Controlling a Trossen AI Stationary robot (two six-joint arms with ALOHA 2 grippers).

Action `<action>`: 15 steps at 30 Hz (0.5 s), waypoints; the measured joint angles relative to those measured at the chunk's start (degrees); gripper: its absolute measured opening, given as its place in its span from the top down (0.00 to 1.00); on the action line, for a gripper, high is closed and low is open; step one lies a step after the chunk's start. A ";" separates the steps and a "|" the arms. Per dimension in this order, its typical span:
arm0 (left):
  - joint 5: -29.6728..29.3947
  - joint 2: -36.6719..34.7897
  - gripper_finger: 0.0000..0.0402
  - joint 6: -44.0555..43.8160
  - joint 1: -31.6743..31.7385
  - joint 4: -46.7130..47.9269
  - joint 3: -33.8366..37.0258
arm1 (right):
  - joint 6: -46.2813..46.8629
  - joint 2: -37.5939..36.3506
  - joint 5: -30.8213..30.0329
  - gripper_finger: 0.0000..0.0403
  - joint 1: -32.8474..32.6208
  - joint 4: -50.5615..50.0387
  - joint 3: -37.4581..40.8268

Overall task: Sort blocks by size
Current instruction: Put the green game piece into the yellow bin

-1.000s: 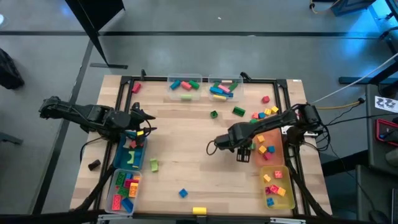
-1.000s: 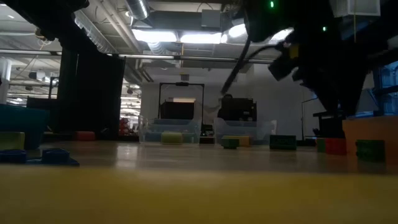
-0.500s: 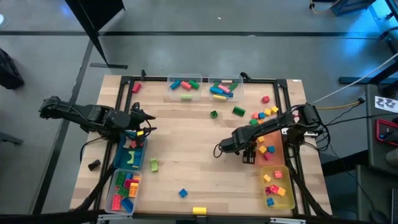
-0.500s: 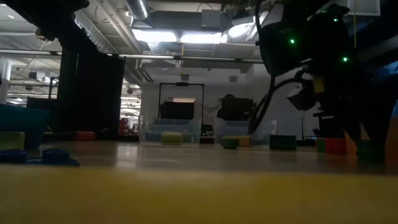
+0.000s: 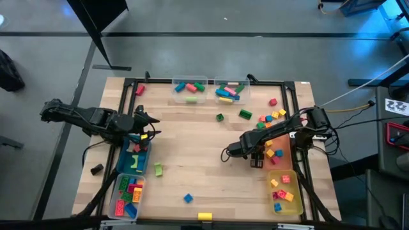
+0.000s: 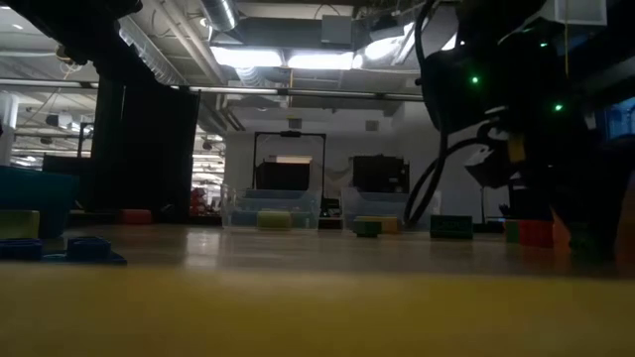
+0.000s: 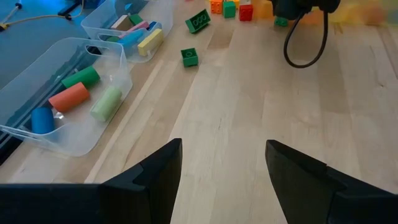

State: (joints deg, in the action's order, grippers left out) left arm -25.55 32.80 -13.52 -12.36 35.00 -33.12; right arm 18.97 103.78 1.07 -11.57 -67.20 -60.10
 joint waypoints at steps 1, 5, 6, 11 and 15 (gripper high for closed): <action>-0.01 0.00 0.46 0.00 0.00 0.00 0.00 | 0.00 -0.03 -0.02 0.64 0.00 -0.06 -0.01; 0.00 0.00 0.46 0.00 0.00 -0.02 0.00 | 0.11 -0.04 0.01 0.64 -0.02 -0.36 -0.08; -0.01 0.00 0.46 0.00 0.00 -0.02 0.00 | 0.20 -0.02 0.02 0.64 -0.02 -0.49 -0.27; 0.00 0.00 0.46 0.00 0.00 -0.10 0.00 | 3.69 -0.02 1.22 0.64 -0.11 -4.44 -4.94; 0.00 0.00 0.46 -1.22 0.00 -0.20 0.00 | 7.12 -0.02 1.53 0.62 -2.26 -10.28 -12.42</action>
State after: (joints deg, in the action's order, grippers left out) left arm -25.54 32.80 -14.73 -12.36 34.80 -33.12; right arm 26.08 103.77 2.60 -13.84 -77.47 -72.51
